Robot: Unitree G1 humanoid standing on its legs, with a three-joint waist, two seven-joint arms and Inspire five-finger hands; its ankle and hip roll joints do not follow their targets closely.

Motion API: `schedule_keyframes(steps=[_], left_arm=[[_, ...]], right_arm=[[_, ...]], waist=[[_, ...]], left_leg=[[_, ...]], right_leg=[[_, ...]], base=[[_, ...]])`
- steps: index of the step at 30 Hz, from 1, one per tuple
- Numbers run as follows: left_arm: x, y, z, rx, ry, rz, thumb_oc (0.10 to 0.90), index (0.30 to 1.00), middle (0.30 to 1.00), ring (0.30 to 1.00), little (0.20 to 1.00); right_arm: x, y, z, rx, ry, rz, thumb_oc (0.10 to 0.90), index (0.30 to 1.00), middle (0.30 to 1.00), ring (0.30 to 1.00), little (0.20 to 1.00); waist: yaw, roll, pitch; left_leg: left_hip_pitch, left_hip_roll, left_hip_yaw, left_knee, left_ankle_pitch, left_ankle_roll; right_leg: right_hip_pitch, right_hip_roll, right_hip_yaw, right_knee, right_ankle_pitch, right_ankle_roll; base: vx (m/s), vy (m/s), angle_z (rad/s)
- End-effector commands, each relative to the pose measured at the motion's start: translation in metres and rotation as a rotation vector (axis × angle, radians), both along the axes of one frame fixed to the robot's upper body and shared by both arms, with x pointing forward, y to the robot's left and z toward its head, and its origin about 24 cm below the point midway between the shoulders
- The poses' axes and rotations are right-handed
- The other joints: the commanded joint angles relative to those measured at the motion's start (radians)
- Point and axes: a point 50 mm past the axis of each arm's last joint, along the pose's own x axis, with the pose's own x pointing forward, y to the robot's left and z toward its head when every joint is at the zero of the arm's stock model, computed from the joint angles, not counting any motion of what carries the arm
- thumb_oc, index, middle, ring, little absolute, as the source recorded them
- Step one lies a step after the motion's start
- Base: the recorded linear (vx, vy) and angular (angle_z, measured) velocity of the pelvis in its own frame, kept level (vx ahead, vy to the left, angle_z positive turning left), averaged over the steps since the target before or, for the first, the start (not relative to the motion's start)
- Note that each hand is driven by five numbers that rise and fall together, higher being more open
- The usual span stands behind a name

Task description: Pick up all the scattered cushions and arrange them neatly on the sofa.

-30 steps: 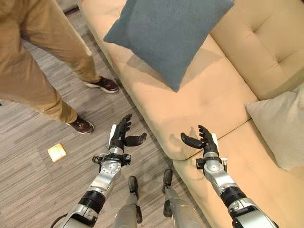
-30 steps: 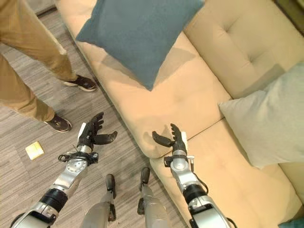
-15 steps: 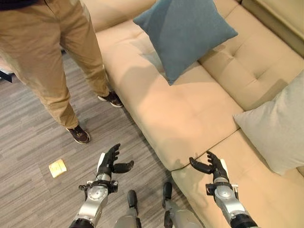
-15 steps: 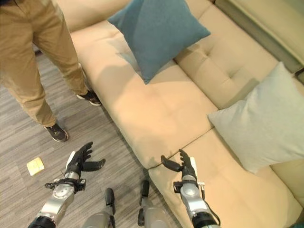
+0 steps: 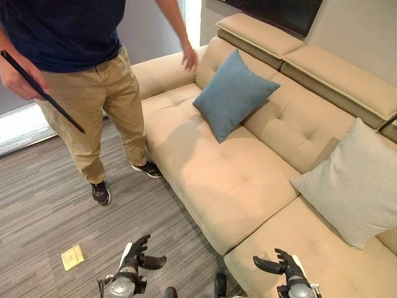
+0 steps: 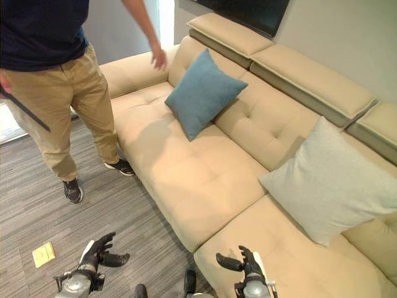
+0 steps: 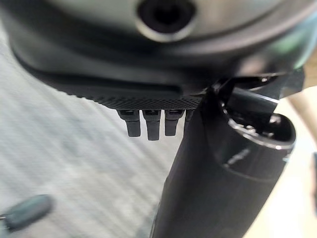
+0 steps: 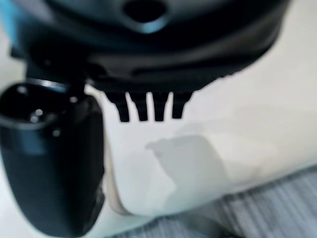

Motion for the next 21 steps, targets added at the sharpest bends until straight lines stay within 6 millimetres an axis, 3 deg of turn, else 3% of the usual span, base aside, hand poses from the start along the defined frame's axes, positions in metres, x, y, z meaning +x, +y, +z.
schedule_keyframes(steps=[1, 3, 4, 9, 13, 18, 21], left_arm=[[0.038, 0.01, 0.025, 0.031, -0.178, 0.005, 0.8, 0.9, 0.9, 0.9, 0.9], [0.04, 0.009, 0.026, 0.025, -0.187, 0.003, 0.8, 0.9, 0.9, 0.9, 0.9], [0.043, 0.006, 0.027, 0.014, -0.197, 0.0, 0.8, 0.9, 0.9, 0.9, 0.9], [0.042, 0.004, 0.025, 0.005, -0.188, -0.004, 0.8, 0.9, 0.9, 0.9, 0.9], [0.04, 0.004, 0.023, 0.007, -0.175, 0.004, 0.8, 0.9, 0.9, 0.9, 0.9], [0.034, 0.011, 0.021, 0.02, -0.158, 0.032, 0.8, 0.9, 0.9, 0.9, 0.9], [0.032, 0.012, 0.02, 0.024, -0.152, 0.039, 0.8, 0.9, 0.9, 0.9, 0.9]], right_arm=[[0.033, 0.006, 0.013, -0.002, -0.118, 0.022, 0.8, 0.9, 0.9, 0.9, 0.9], [0.033, 0.005, 0.013, -0.001, -0.118, 0.016, 0.8, 0.9, 0.9, 0.9, 0.9], [0.032, 0.003, 0.012, -0.006, -0.106, 0.013, 0.8, 0.9, 0.9, 0.9, 0.9], [0.033, 0.003, 0.012, -0.011, -0.099, 0.018, 0.8, 0.9, 0.9, 0.9, 0.9], [0.032, 0.003, 0.01, -0.015, -0.083, 0.024, 0.8, 0.9, 0.9, 0.9, 0.9], [0.028, 0.005, 0.008, -0.02, -0.066, 0.032, 0.8, 0.9, 0.9, 0.9, 0.9], [0.028, 0.008, 0.007, -0.02, -0.061, 0.047, 0.8, 0.9, 0.9, 0.9, 0.9]], waist=[[-0.01, -0.056, 0.023], [-0.011, -0.058, 0.033], [-0.007, -0.066, 0.05], [-0.001, -0.075, 0.062], [0.001, -0.084, 0.065], [0.019, -0.079, 0.057], [0.026, -0.093, 0.047]], left_leg=[[-0.031, -0.017, -0.007, 0.16, -0.128, -0.046], [-0.058, -0.01, -0.008, 0.212, -0.138, -0.051], [-0.099, -0.004, -0.013, 0.3, -0.147, -0.058], [-0.145, 0.001, -0.031, 0.417, -0.146, -0.061], [-0.171, 0.007, -0.039, 0.345, -0.147, -0.052], [-0.198, 0.019, -0.021, 0.179, -0.067, -0.06], [-0.183, 0.001, -0.034, 0.186, -0.077, -0.049]], right_leg=[[0.081, 0.0, 0.023, 0.017, -0.156, 0.048], [0.082, -0.003, 0.017, 0.019, -0.161, 0.043], [0.093, -0.011, 0.012, 0.019, -0.164, 0.032], [0.117, -0.014, 0.005, 0.016, -0.169, 0.023], [0.11, -0.019, -0.001, 0.023, -0.176, 0.033], [0.108, -0.016, 0.001, 0.052, -0.207, 0.045], [0.117, -0.032, 0.006, 0.078, -0.221, 0.057]], base=[[-0.07, -0.032, 0.02], [-0.08, -0.041, 0.07], [-0.06, -0.035, 0.11], [0.02, -0.007, 0.07], [0.06, 0.057, -0.06], [0.13, 0.131, 0.14], [0.17, 0.168, 0.06]])
